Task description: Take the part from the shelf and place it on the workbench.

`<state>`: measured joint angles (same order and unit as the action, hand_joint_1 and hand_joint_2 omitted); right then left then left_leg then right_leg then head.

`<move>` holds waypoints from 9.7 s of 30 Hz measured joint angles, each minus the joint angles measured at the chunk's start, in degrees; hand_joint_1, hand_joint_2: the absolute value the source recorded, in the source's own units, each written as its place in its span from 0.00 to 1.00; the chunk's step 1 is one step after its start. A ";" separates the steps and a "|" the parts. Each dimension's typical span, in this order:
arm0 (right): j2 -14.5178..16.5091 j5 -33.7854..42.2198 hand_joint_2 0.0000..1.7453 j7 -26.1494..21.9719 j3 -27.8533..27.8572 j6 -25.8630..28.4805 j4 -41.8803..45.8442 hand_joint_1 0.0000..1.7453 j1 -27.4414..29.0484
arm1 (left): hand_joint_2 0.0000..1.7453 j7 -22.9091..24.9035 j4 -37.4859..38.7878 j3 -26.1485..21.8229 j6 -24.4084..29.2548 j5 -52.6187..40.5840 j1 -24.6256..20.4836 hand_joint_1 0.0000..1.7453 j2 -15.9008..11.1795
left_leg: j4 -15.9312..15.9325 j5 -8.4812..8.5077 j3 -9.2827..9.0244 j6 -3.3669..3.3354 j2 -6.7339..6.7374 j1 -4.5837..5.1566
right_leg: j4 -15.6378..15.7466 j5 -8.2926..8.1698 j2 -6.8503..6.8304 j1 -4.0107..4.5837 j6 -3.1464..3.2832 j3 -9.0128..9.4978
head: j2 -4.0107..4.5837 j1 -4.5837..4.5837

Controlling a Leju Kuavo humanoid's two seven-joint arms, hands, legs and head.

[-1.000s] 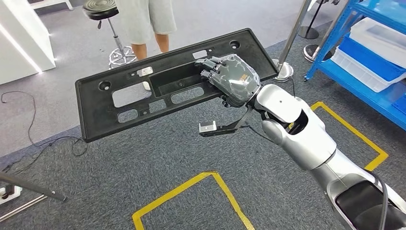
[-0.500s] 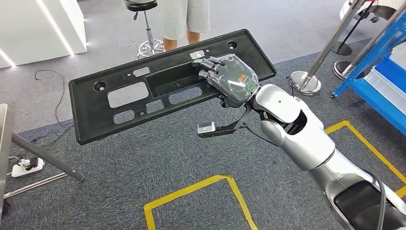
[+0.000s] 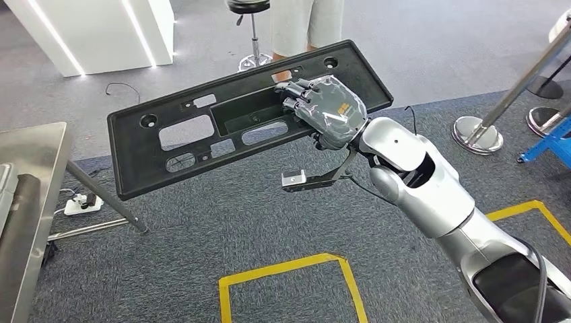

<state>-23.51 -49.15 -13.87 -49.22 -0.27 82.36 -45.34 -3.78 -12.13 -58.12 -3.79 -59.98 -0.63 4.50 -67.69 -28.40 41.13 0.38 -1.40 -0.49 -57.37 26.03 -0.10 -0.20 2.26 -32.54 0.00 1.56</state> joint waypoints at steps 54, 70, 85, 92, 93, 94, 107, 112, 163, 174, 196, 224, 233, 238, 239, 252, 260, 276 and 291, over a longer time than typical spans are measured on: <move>-0.72 0.08 1.00 0.08 -0.02 0.22 -0.27 1.00 1.17 | 1.00 -0.10 0.09 -0.80 0.72 -1.47 0.10 0.00 0.64 | 8.89 3.44 -6.39 -1.93 -3.79 0.33 | -3.56 0.21 2.64 -0.77 -2.44 -2.73 | 0.00 0.04; -0.67 0.08 1.00 0.08 -0.02 0.22 -0.02 1.00 0.67 | 1.00 0.13 0.11 -0.98 0.68 -1.73 0.25 0.00 0.74 | 9.13 3.32 -6.39 -0.71 3.78 0.59 | -2.05 0.49 -4.70 -0.18 -1.55 -1.41 | 0.00 -0.01; -0.75 0.11 1.00 0.08 -0.02 0.14 0.17 1.00 0.50 | 1.00 0.39 0.11 -1.01 0.58 -1.90 0.07 0.00 0.80 | 8.92 3.46 -6.37 -2.09 -3.77 0.38 | -3.04 -0.30 2.85 -0.45 -2.29 -2.93 | 0.00 0.03; -0.68 0.12 1.00 0.09 -0.02 0.13 0.21 1.00 0.22 | 1.00 0.48 0.13 -1.03 0.65 -2.05 0.15 0.00 0.80 | 0.29 -1.17 -1.77 -0.10 -0.16 0.09 | -0.99 -0.81 -0.39 -0.71 -0.50 -1.53 | 0.00 -0.21; -0.70 0.11 1.00 0.10 -0.02 0.12 0.20 1.00 0.25 | 1.00 0.48 0.13 -1.02 0.69 -2.07 0.09 0.00 0.77 | -3.32 -2.57 0.10 0.16 0.38 -0.08 | -1.00 -0.76 -0.96 -0.70 -0.42 -1.53 | 0.00 -0.21; -0.70 0.10 1.00 0.08 -0.02 0.11 0.20 1.00 0.32 | 1.00 0.49 0.13 -1.02 0.69 -2.10 0.09 0.00 0.75 | -5.70 -3.10 1.38 0.40 0.68 -0.23 | -1.06 -0.69 -1.49 -0.69 -0.44 -1.54 | 0.00 -0.21; -0.54 0.13 1.00 0.09 -0.02 0.11 0.17 1.00 0.29 | 1.00 0.56 0.13 -1.03 0.78 -2.46 0.10 0.00 0.66 | 10.43 4.52 -6.55 -2.57 1.44 -0.10 | -8.52 4.72 -1.07 -0.84 -3.33 -3.96 | 0.00 -0.10; -0.71 0.13 1.00 0.10 -0.02 0.09 -0.03 1.00 1.00 | 1.00 0.65 0.13 -1.03 0.83 -2.54 0.04 0.00 0.66 | 9.86 4.28 -6.50 -2.70 -1.32 0.08 | -14.11 4.33 0.10 -0.87 -3.10 -7.59 | 0.00 -0.10; -0.75 1.67 1.00 -0.91 -0.02 -0.24 -0.13 1.00 0.82 | 1.00 1.17 0.17 -1.42 1.01 -2.91 0.08 0.00 0.60 | 9.97 3.98 -6.67 -1.77 -0.08 0.63 | -1.79 -0.61 0.20 -0.09 -1.96 -2.16 | 0.00 -0.14; -0.91 0.74 1.00 -0.88 -0.07 -0.71 -0.04 1.00 -0.30 | 1.00 1.17 0.17 -2.18 0.76 -3.03 0.06 0.00 0.51 | 14.25 5.81 -9.24 -3.00 -0.76 -0.23 | -11.46 5.57 0.12 -0.77 -3.52 -5.95 | 0.00 -0.10; -0.79 1.43 1.00 -1.10 -0.99 -0.70 -0.33 1.00 0.07 | 1.00 1.16 0.17 -2.46 0.64 -3.14 0.01 0.00 0.30 | 6.89 3.67 -4.88 -2.33 1.54 0.43 | -3.66 1.67 -1.08 -0.14 -1.24 -1.56 | 0.00 -0.08; -0.75 1.96 1.00 -1.51 -1.00 -0.79 -0.37 1.00 -0.07 | 1.00 1.07 0.17 -2.47 0.44 -3.43 -0.02 0.00 0.45 | 8.33 3.74 -5.34 -1.42 1.43 0.93 | -2.41 1.04 -1.29 -0.52 -2.58 -1.14 | 0.00 -0.04; -1.00 2.00 1.00 -1.93 -1.04 -1.04 -0.55 1.00 -0.72 | 1.00 1.07 0.17 -2.49 0.27 -3.58 -0.01 0.00 0.39 | 11.02 4.85 -6.92 -3.62 0.29 0.45 | -9.53 5.73 -0.46 -0.66 -3.58 -3.97 | 0.00 -0.01; -1.03 2.00 1.00 -1.94 -1.45 -1.28 -0.91 1.00 -0.38 | 1.00 1.07 0.17 -2.51 0.15 -3.58 -0.09 0.00 0.40 | 10.16 4.48 -6.75 -3.14 -2.28 0.29 | -11.44 3.74 0.43 -1.44 -3.98 -5.54 | 0.00 -0.01; -1.04 2.01 1.00 -1.93 -1.51 -1.28 -0.92 1.00 -0.41 | 1.00 1.07 0.17 -2.51 0.14 -3.58 -0.07 0.00 0.40 | 9.70 4.22 -6.61 -2.79 -2.86 0.19 | -7.90 2.19 1.49 -1.72 -4.06 -3.84 | 0.00 -0.01; -1.14 1.98 1.00 -1.93 -2.20 -1.31 -1.00 1.00 -0.85 | 1.00 1.07 0.20 -2.58 0.14 -3.60 -0.06 0.00 0.56 | -5.37 -1.10 1.86 1.06 1.04 -0.69 | -1.88 0.87 -1.96 -1.59 -1.52 -0.70 | 0.00 -0.15; -1.05 2.14 1.00 -1.85 -2.63 -0.94 -1.09 1.00 -1.06 | 1.00 1.07 0.20 -2.84 0.01 -3.79 0.13 0.00 0.62 | 9.27 4.49 -5.52 -0.19 1.86 -0.33 | -1.67 1.74 -3.63 -1.07 -2.27 0.41 | 0.00 -0.11; -0.89 1.19 1.00 -0.93 -2.82 0.75 -1.09 1.00 -0.39 | 1.00 0.84 0.20 -3.66 0.01 -4.38 -0.02 0.00 0.66 | 9.28 4.25 -5.63 -1.27 1.82 0.06 | -0.29 1.16 -3.59 -1.40 -3.59 1.11 | 0.00 -0.12; 0.25 0.23 1.00 0.14 -2.82 1.18 -1.07 1.00 0.98 | 1.00 0.68 0.20 -3.85 0.08 -4.96 -0.03 0.00 0.66 | 9.19 4.21 -5.67 -1.32 1.86 0.05 | -0.39 1.20 -3.58 -1.30 -3.99 1.10 | 0.00 -0.12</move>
<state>-23.26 -48.92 -13.73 -52.04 0.91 81.29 -44.36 -3.10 -11.93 -61.96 -3.70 -64.94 -0.65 5.15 -58.49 -24.19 35.46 -0.95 0.47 -0.44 -57.75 27.24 -3.68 -1.50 -1.72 -31.44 0.00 1.44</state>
